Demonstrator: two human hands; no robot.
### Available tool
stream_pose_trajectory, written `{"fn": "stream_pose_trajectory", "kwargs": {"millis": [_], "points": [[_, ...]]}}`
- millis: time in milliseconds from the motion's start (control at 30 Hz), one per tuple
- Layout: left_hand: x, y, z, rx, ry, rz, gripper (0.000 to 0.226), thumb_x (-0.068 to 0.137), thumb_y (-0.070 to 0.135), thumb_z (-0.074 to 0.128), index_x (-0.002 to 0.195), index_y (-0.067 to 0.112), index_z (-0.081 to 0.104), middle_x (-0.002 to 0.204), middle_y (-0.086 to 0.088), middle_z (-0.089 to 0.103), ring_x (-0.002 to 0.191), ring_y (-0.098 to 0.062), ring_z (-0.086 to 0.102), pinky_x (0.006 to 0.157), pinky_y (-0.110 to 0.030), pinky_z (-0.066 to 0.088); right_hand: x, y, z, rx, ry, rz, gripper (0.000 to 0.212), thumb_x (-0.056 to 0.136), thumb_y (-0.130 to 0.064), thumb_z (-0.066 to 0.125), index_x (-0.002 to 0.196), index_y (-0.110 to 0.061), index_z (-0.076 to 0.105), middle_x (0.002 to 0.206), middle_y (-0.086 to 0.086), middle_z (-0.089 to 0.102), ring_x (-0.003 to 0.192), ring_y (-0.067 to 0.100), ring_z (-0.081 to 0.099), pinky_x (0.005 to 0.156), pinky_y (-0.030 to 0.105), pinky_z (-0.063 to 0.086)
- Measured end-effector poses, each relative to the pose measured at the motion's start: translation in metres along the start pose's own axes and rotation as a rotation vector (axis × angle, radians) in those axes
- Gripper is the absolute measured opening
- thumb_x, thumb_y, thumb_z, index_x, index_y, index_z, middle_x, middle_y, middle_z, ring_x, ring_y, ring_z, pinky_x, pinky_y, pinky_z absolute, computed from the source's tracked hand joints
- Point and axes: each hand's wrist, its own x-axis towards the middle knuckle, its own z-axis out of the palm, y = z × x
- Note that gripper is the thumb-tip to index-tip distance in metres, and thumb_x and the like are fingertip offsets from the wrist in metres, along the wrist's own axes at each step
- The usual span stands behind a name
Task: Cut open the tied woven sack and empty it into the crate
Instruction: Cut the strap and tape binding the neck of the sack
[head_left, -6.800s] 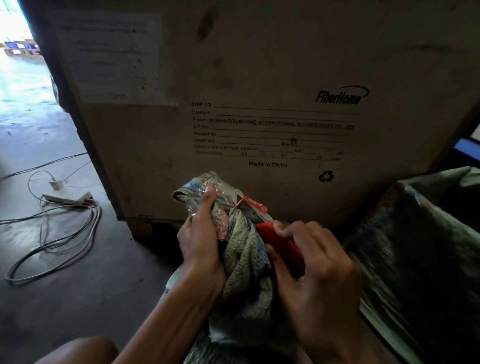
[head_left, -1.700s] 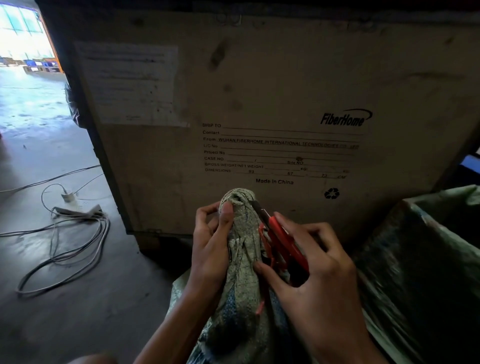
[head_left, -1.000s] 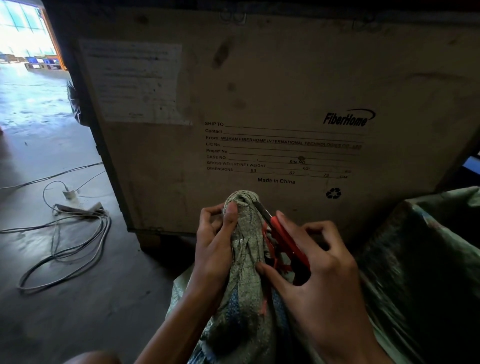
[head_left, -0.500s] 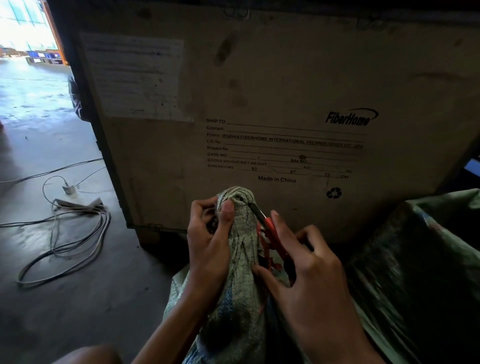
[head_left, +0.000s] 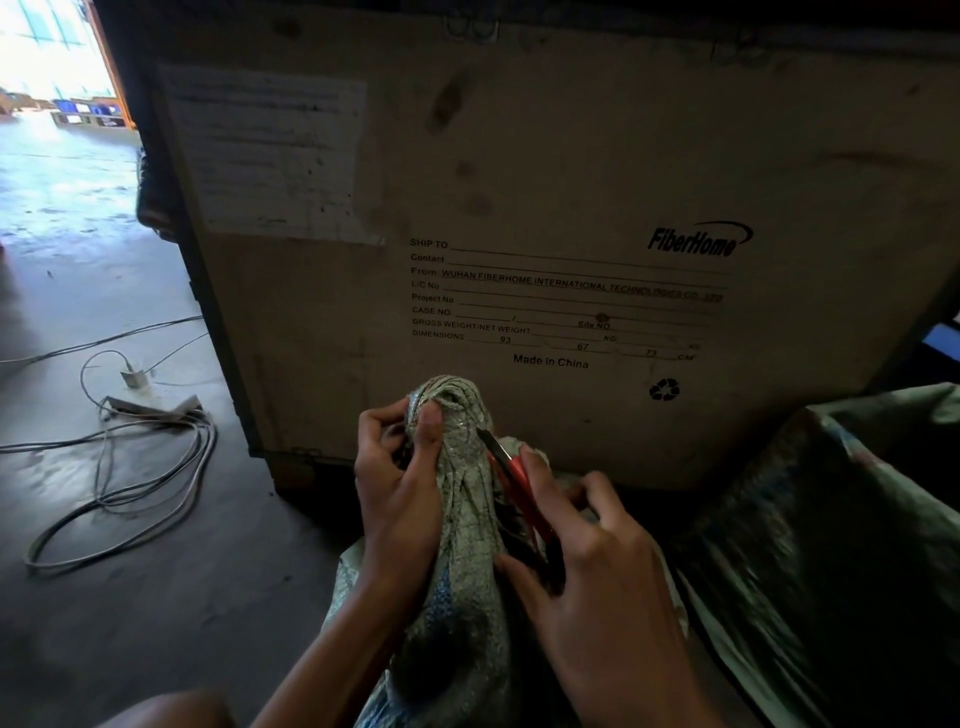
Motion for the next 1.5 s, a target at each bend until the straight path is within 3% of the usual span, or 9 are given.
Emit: {"fn": "stream_pose_trajectory", "kwargs": {"millis": [200,400,633,900,1000,1133,1267,1367,1500], "points": [[0.011,0.0,-0.008,-0.031,0.019,-0.035,0.03,0.101,0.031,0.054,0.118,0.006,0.052,0.1,-0.018,0.074,0.084,-0.021,0.073,0.066,-0.028,0.061,-0.003,0.0,-0.008,-0.025,-0.108,0.031,0.084,0.085,-0.053,0.066,0.15,-0.053,0.013,0.125,-0.013,0.037,0.108,0.001,0.047,0.102,0.013,0.041],[0.016,0.003,-0.01,-0.051,-0.113,-0.048,0.03,0.103,0.029,0.049,0.114,0.002,0.053,0.071,0.002,0.074,0.064,-0.003,0.069,0.058,-0.019,0.058,-0.003,0.019,-0.017,0.256,0.27,0.061,0.046,0.07,-0.056,0.076,0.113,-0.043,0.067,0.085,-0.016,0.055,0.084,-0.001,0.06,0.067,0.002,0.044],[-0.006,0.015,0.009,0.022,-0.397,0.162,0.027,0.096,0.03,0.043,0.09,0.006,0.054,0.064,0.013,0.064,0.058,0.003,0.058,0.056,-0.012,0.047,0.01,0.023,-0.031,0.631,0.206,0.227,0.047,0.062,-0.064,0.078,0.098,-0.034,0.071,0.087,-0.014,0.075,0.083,-0.001,0.07,0.075,0.026,0.058],[-0.006,0.016,0.003,0.025,-0.422,0.151,0.037,0.107,0.021,0.044,0.087,-0.002,0.065,0.073,-0.008,0.068,0.064,-0.016,0.062,0.057,-0.028,0.054,0.01,0.026,-0.034,0.808,0.047,0.144,0.027,0.073,-0.029,0.081,0.098,-0.024,0.074,0.087,-0.011,0.077,0.082,0.002,0.074,0.072,0.02,0.057],[0.001,0.022,-0.001,-0.052,-0.516,0.065,0.055,0.099,0.046,0.054,0.09,-0.006,0.064,0.074,-0.012,0.068,0.063,-0.018,0.063,0.057,-0.028,0.056,0.012,0.031,-0.039,0.847,0.003,0.118,0.019,0.078,-0.017,0.079,0.095,-0.02,0.074,0.083,-0.007,0.076,0.079,0.003,0.073,0.067,0.014,0.053],[0.004,0.026,-0.007,-0.185,-0.58,-0.144,0.061,0.095,0.05,0.056,0.105,-0.01,0.059,0.084,-0.025,0.063,0.076,-0.027,0.062,0.069,-0.037,0.057,0.013,0.035,-0.038,0.82,0.054,0.13,0.024,0.078,-0.023,0.079,0.101,-0.023,0.073,0.09,-0.006,0.076,0.084,0.004,0.073,0.071,0.018,0.056],[0.002,0.022,-0.013,-0.483,-0.686,-0.415,0.05,0.077,0.019,0.063,0.125,0.007,0.063,0.083,-0.016,0.061,0.077,-0.025,0.059,0.075,-0.041,0.049,0.017,0.049,-0.027,0.714,0.238,0.248,0.034,0.069,-0.039,0.084,0.1,-0.031,0.071,0.087,-0.006,0.073,0.084,0.009,0.072,0.075,0.039,0.062],[0.003,0.018,-0.013,-0.227,-0.72,-0.356,0.058,0.08,0.012,0.057,0.138,0.017,0.051,0.111,-0.016,0.074,0.091,-0.029,0.073,0.075,-0.037,0.062,0.017,0.055,-0.022,0.699,0.257,0.285,0.043,0.063,-0.045,0.085,0.102,-0.031,0.07,0.088,-0.006,0.073,0.085,0.008,0.071,0.077,0.041,0.061],[0.008,0.021,-0.021,-0.042,-0.81,-0.265,0.082,0.069,0.02,0.077,0.145,0.021,0.047,0.127,-0.015,0.07,0.113,-0.031,0.071,0.09,-0.037,0.061,0.018,0.057,-0.017,0.528,0.263,0.253,0.043,0.066,-0.044,0.083,0.104,-0.031,0.067,0.092,-0.005,0.071,0.086,0.014,0.068,0.076,0.04,0.059]]}}
